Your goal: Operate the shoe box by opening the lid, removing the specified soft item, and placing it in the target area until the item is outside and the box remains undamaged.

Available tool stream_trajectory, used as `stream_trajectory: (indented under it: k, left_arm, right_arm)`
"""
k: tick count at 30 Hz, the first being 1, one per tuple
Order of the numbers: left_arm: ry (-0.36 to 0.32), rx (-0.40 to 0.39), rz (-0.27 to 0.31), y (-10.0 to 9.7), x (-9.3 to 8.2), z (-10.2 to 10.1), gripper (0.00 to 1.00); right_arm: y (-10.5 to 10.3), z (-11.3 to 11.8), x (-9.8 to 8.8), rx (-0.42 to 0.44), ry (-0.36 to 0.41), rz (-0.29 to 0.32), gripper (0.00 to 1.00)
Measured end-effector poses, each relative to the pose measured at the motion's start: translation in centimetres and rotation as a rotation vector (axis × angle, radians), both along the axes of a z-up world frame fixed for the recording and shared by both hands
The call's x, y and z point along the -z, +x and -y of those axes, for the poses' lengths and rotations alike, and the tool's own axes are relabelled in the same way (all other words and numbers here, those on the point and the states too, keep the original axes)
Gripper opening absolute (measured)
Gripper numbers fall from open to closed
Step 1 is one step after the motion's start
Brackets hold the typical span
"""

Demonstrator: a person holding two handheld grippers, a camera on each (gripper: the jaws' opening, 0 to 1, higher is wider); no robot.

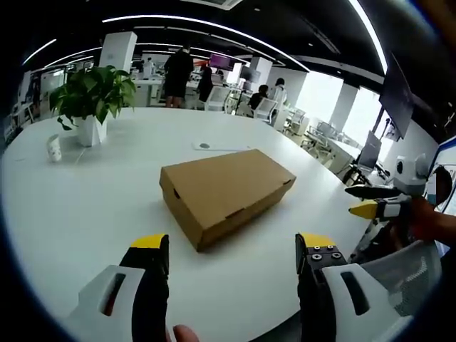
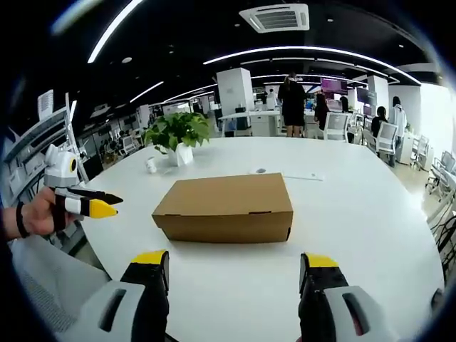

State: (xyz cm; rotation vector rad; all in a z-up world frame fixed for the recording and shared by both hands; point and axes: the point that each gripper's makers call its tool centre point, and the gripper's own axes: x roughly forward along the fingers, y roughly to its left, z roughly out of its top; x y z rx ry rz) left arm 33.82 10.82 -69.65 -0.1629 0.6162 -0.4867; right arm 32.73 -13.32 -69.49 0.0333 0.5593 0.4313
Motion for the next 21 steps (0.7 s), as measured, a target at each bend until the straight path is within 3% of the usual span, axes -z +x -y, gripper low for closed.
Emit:
stream_trajectory:
  k: [21]
  left_arm:
    - [0.0, -0.001, -0.002, 0.0, 0.13, -0.07, 0.74]
  right_arm:
    - [-0.22, -0.39, 0.42, -0.021, -0.015, -0.014, 0.73]
